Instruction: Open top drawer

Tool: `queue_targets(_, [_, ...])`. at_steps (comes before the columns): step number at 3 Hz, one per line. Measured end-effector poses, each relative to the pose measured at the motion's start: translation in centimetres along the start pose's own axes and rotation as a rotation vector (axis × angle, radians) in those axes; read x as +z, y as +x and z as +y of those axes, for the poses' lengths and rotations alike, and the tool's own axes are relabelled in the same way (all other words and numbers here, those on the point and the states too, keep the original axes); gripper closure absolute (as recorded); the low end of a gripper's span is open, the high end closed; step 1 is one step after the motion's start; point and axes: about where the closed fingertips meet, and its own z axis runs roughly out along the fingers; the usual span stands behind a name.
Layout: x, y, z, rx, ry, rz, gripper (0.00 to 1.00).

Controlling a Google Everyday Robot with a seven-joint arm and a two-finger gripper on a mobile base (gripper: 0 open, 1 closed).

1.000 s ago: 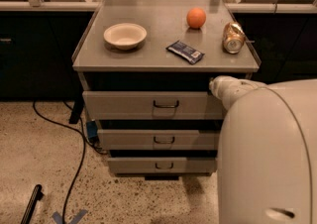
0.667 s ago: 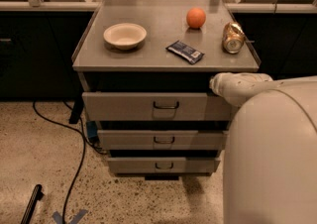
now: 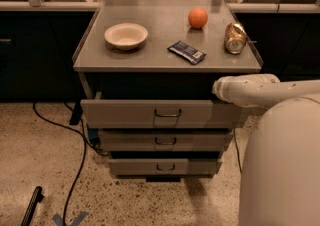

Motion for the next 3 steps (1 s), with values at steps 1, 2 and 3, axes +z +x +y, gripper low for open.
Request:
queue_targets(1, [-1.9,3.0,-0.4,0.067,-0.004,0.057,1.00])
queue_targets(2, [-2.0,2.6,-0.3,0.067,-0.004,0.057,1.00])
queue_targets(3, [-4.5,5.2,-0.4,0.127,-0.010,0.093,1.00])
